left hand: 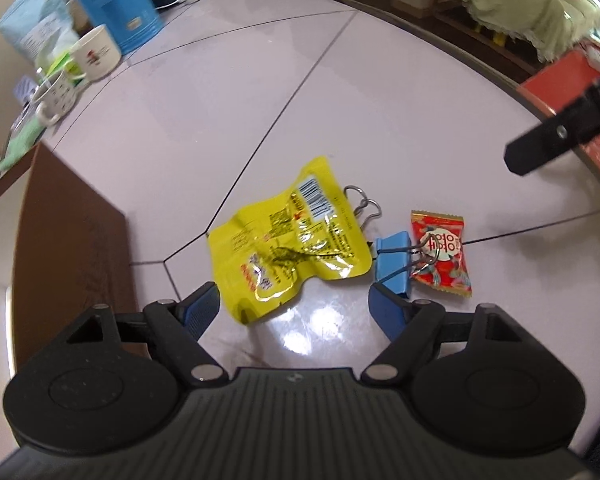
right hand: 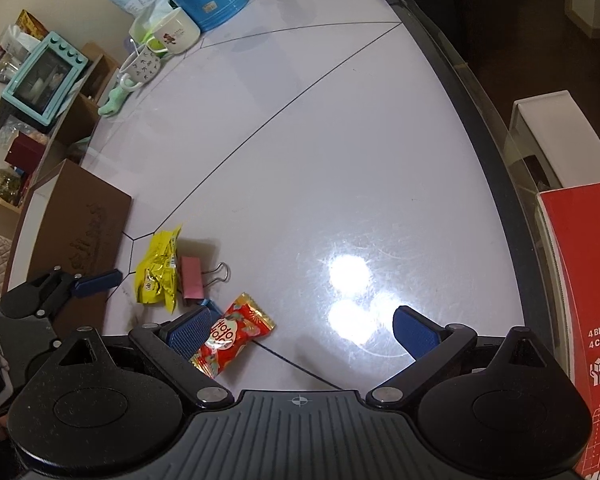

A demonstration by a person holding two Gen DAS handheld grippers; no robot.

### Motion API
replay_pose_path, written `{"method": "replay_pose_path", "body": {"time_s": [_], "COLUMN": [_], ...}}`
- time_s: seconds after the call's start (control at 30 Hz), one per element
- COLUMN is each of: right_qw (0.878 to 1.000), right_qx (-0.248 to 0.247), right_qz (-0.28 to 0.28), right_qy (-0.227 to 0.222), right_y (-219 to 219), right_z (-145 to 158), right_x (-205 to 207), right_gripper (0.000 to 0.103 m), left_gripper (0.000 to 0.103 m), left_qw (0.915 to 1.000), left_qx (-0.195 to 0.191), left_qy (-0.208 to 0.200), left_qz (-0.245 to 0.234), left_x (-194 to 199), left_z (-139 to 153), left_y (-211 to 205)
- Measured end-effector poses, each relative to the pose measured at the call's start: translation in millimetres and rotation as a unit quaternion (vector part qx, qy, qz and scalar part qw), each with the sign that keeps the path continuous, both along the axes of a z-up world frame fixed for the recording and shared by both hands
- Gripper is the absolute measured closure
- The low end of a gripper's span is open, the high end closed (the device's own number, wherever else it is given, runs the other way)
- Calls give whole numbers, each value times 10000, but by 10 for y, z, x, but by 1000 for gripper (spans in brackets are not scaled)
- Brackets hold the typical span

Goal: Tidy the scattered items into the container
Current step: 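Move both tools from the box toward the yellow pouch and clips, then lower the left gripper onto the yellow pouch while the right gripper approaches the red snack bag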

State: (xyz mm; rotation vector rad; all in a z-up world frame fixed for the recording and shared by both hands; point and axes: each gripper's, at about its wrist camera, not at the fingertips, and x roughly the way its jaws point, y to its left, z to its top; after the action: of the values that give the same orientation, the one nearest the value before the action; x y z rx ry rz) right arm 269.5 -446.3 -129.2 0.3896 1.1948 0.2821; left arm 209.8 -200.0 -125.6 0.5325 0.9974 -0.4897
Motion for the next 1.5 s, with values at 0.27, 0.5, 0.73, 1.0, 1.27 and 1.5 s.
{"method": "replay_pose_path", "body": {"time_s": [0.27, 0.5, 0.73, 1.0, 1.27, 1.5], "right_qw": [10000, 9999, 9996, 9995, 9997, 9997], "right_qx": [-35, -47, -26, -40, -54, -82], "right_qz": [7, 148, 280, 302, 191, 149], "right_qy": [46, 68, -8, 20, 143, 186], "right_y": [27, 121, 200, 218, 138, 114], "right_z": [-26, -52, -38, -62, -139, -184], "right_x": [20, 47, 90, 161, 201, 260], "right_gripper": [3, 3, 3, 3, 3, 4], "left_gripper": [47, 100, 93, 36, 26, 61], "left_qw": [9988, 9989, 10000, 9802, 9388, 9282], "left_qx": [78, -55, 77, -1068, -1581, -1745], "left_qy": [-203, -312, -16, 247, 389, 336], "left_qz": [-432, -355, 2, 1649, 3034, 3269], "left_x": [51, 15, -84, 266, 668, 739], "left_z": [-157, -74, -37, 159, 62, -91], "left_y": [-114, 34, 197, 473, 588, 564]}}
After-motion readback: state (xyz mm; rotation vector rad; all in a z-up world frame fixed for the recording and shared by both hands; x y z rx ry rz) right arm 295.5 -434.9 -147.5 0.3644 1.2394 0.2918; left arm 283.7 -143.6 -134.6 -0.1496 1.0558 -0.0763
